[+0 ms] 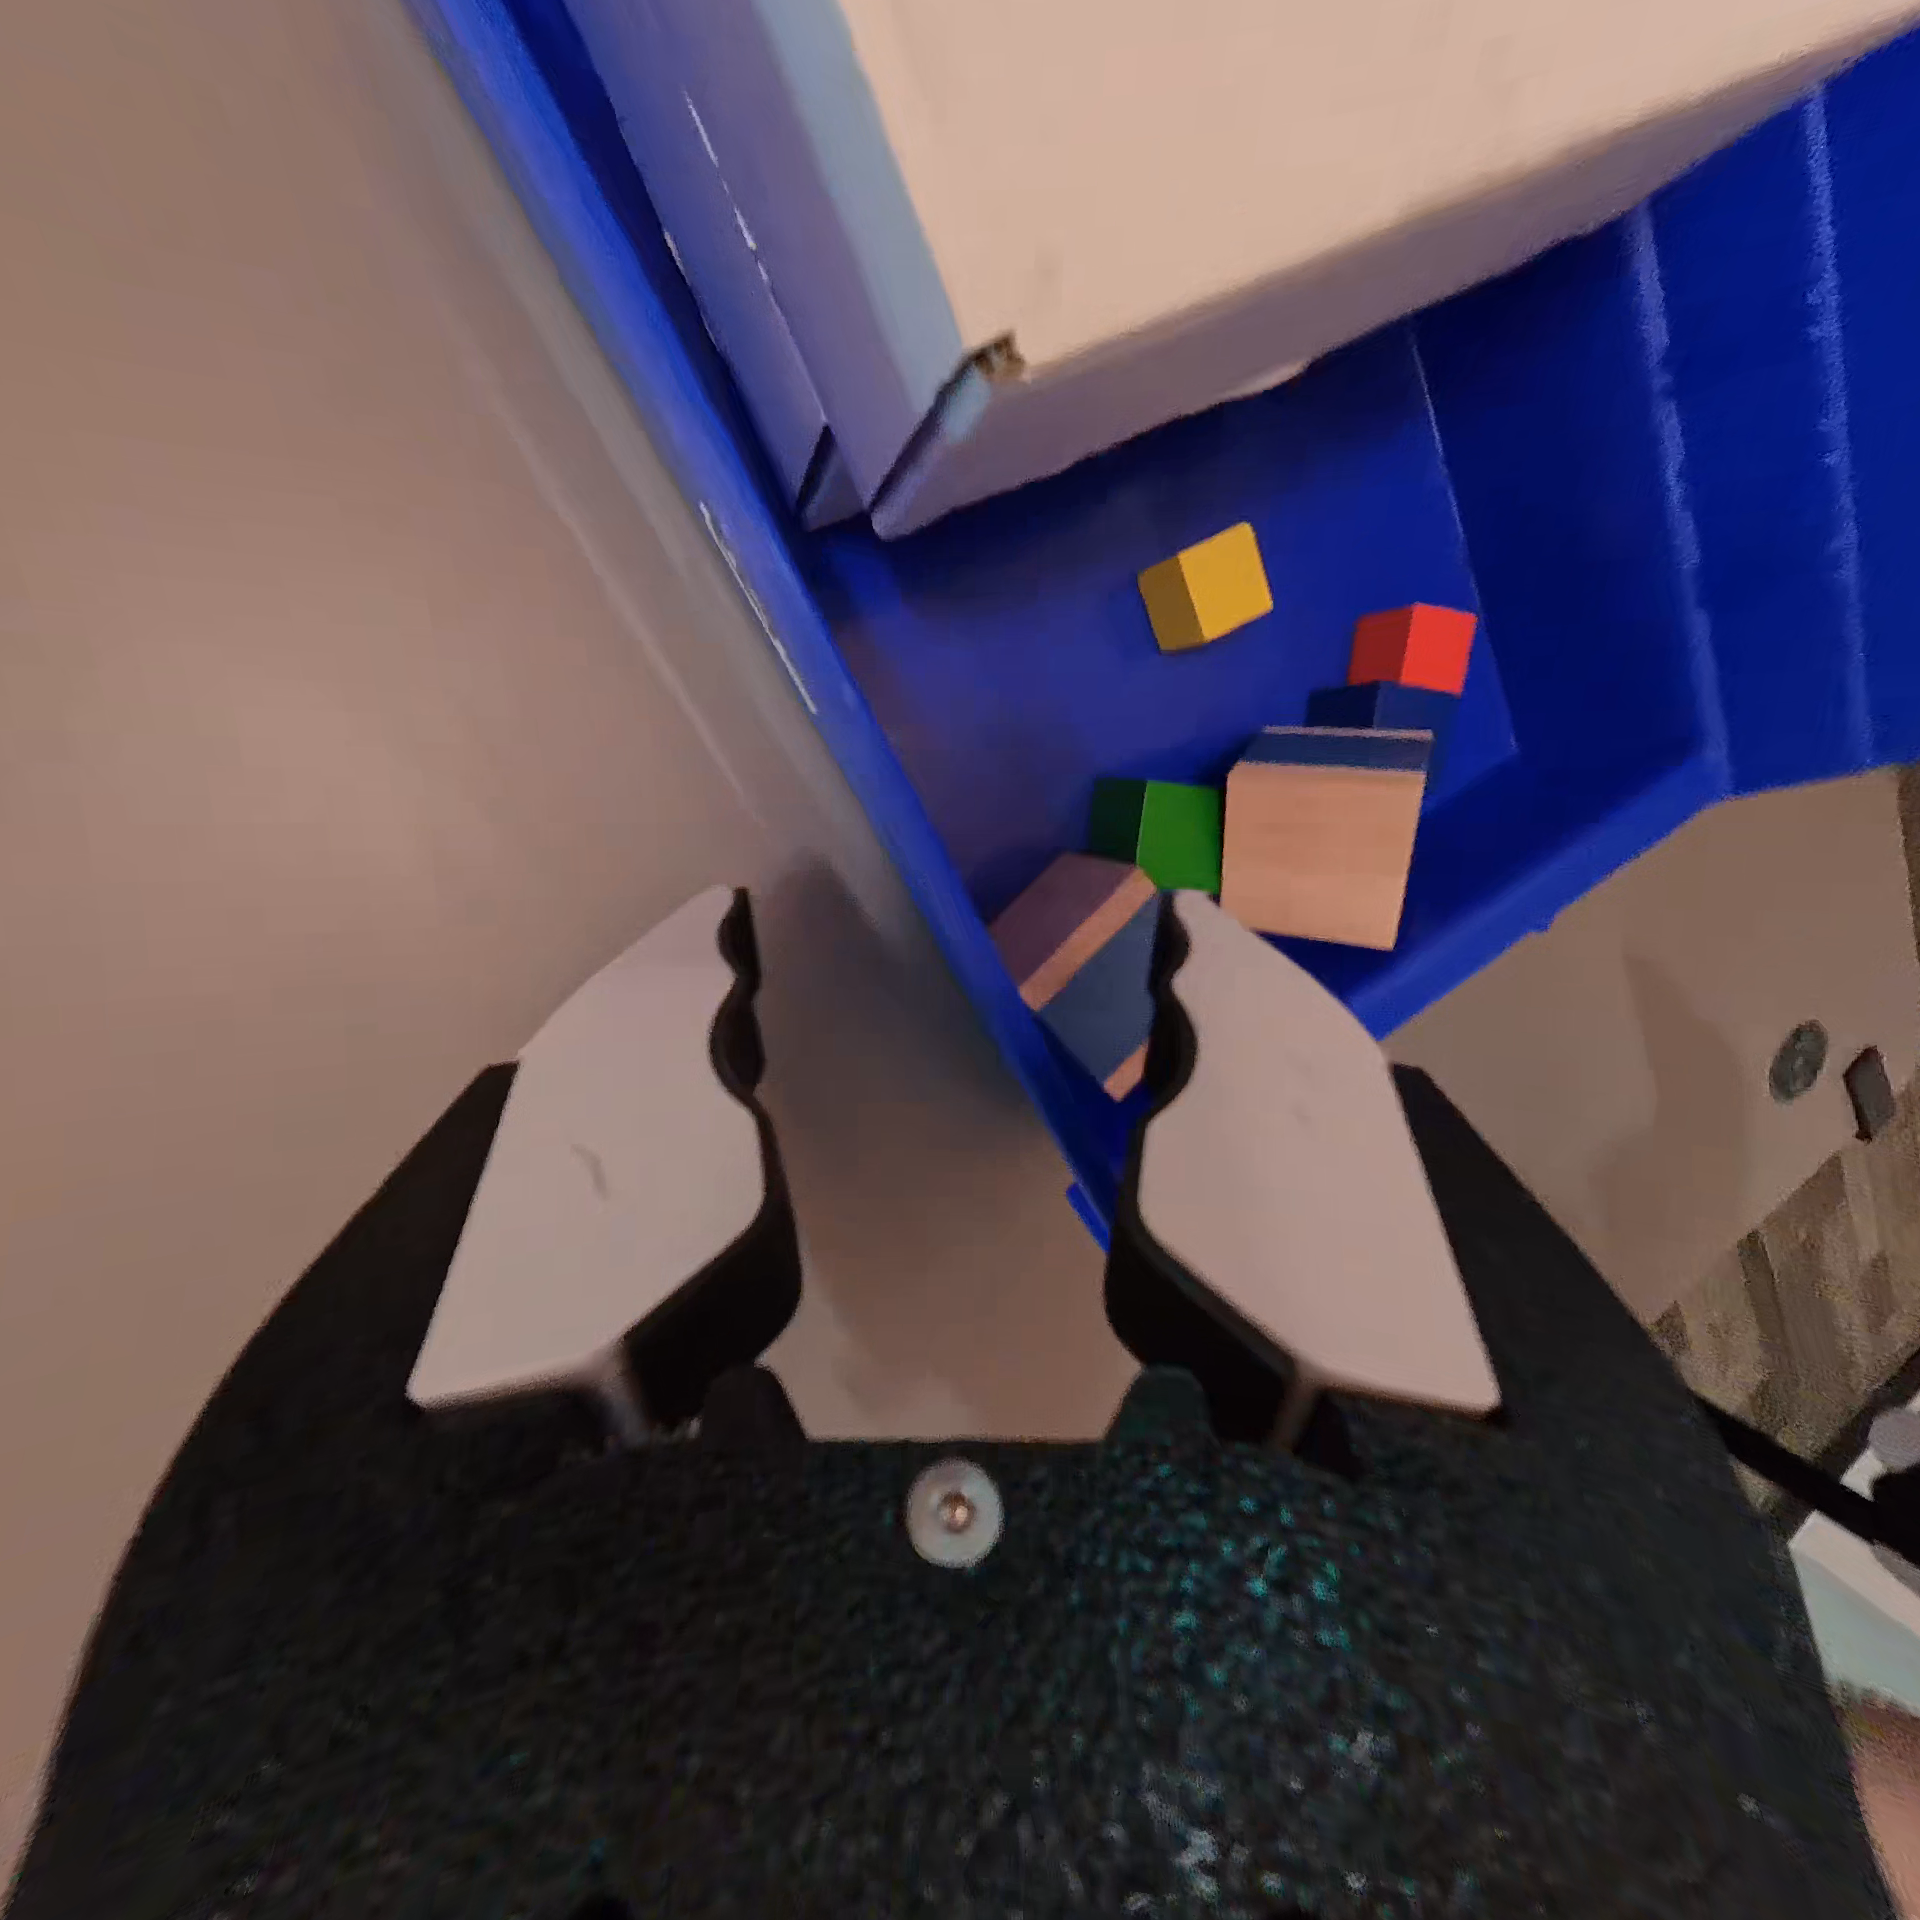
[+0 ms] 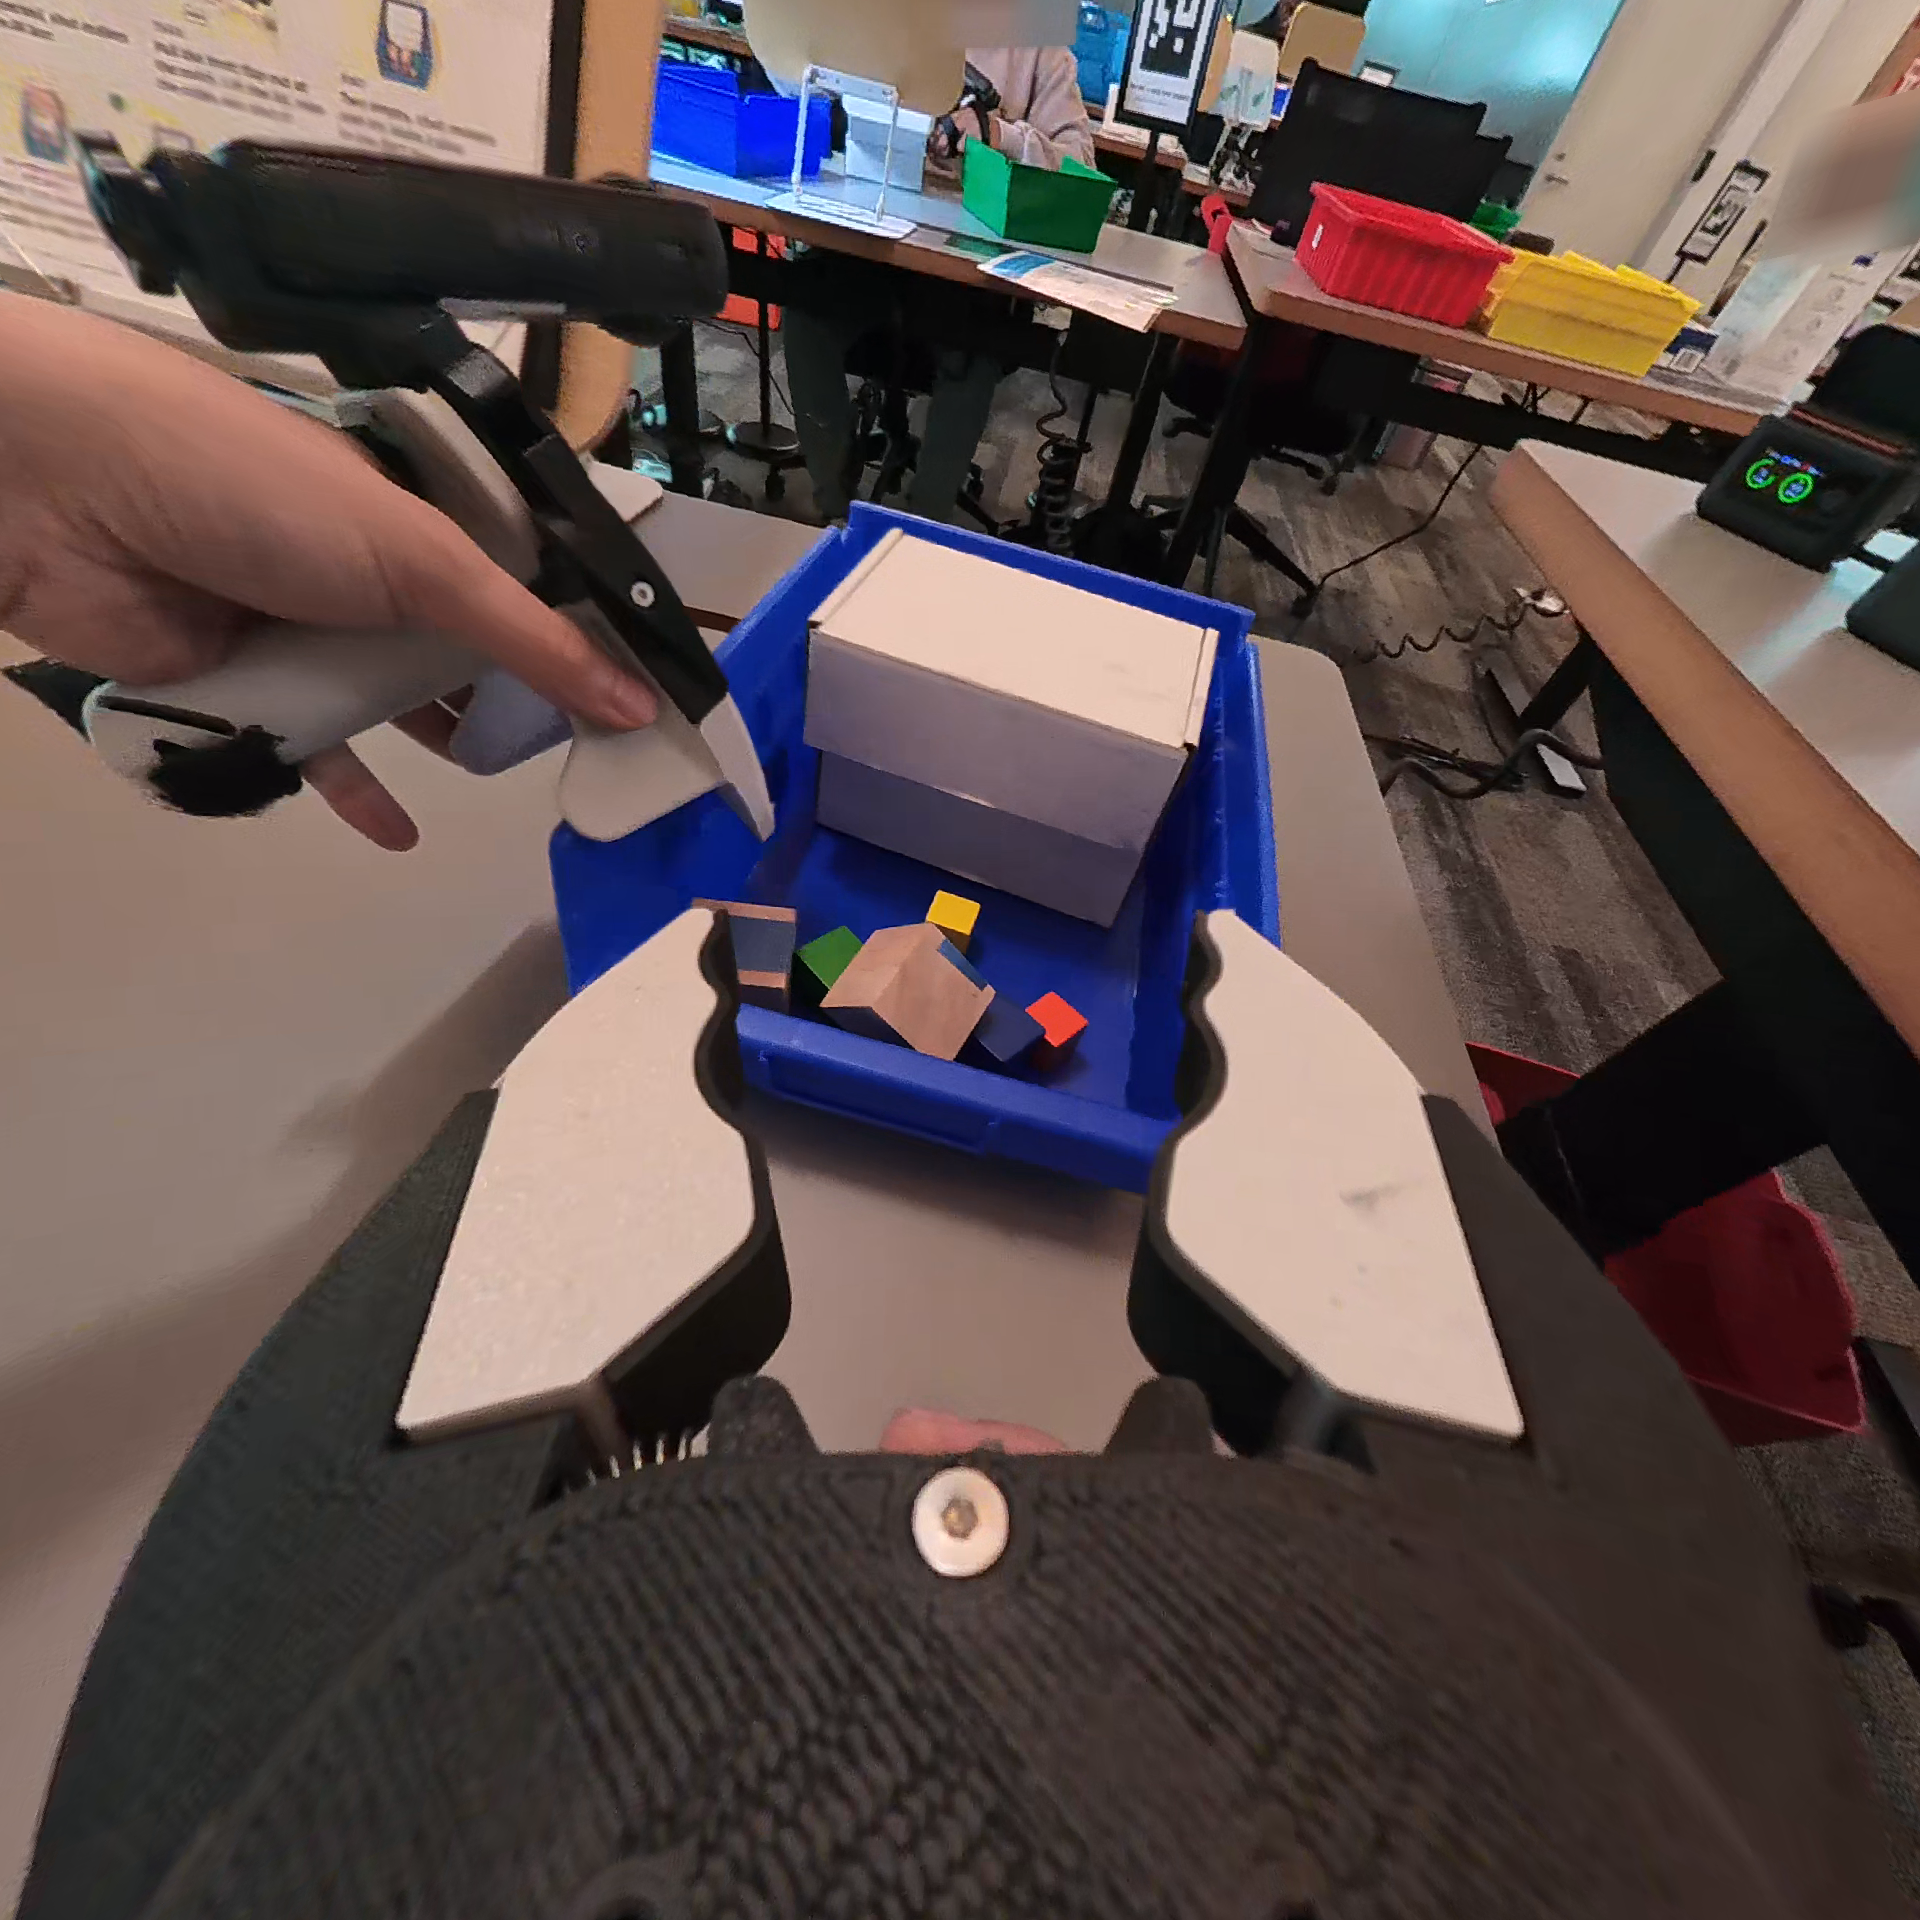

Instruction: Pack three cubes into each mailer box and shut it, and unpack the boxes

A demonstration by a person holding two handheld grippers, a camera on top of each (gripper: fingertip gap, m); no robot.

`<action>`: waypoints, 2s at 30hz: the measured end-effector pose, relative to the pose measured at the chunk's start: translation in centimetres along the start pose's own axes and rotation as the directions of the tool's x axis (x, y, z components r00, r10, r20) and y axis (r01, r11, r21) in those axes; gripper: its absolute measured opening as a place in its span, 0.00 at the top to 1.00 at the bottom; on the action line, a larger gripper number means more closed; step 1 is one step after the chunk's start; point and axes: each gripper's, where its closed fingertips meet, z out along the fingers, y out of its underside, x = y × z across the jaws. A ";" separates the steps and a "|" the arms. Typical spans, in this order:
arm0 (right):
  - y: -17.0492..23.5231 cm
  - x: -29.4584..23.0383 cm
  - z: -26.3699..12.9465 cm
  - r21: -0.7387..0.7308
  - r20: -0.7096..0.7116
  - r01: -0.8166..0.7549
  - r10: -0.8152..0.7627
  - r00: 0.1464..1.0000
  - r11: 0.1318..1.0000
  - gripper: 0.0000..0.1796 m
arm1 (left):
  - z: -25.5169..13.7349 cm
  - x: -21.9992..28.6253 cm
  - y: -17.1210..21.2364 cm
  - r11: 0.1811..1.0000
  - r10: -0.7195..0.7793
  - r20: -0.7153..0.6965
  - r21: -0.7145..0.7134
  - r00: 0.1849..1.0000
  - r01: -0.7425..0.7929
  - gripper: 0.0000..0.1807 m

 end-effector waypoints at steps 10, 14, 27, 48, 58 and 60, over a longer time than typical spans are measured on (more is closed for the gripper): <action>0.5 -0.3 0.2 -0.019 0.027 0.003 -0.002 1.000 1.000 0.56 | 2.2 -1.6 -2.0 1.000 -0.011 0.154 0.011 0.988 0.009 0.90; 0.7 -1.1 0.6 -0.035 0.053 0.027 -0.025 0.998 0.999 0.56 | 2.3 -1.7 -2.1 0.999 0.030 0.168 0.012 0.985 -0.032 0.89; 0.6 -2.4 0.8 -0.039 0.093 0.066 -0.063 0.994 0.997 0.56 | 2.7 -3.4 -2.6 0.992 0.087 0.151 0.077 0.985 -0.099 0.92; 0.2 -1.0 -0.3 -0.008 0.082 -0.023 0.023 0.996 1.000 0.55 | -18.9 -16.1 10.6 0.964 0.247 -0.128 0.131 0.961 -0.231 0.94; -0.2 -12.4 3.3 -0.076 0.362 -0.017 0.043 0.931 0.997 0.49 | -36.4 -35.8 27.2 0.959 -0.066 0.097 0.282 0.993 0.036 0.94; 0.4 -17.2 4.2 -0.126 0.471 0.028 0.035 0.881 0.992 0.47 | -38.6 -39.9 31.7 0.943 -0.167 0.122 0.310 0.978 0.122 0.94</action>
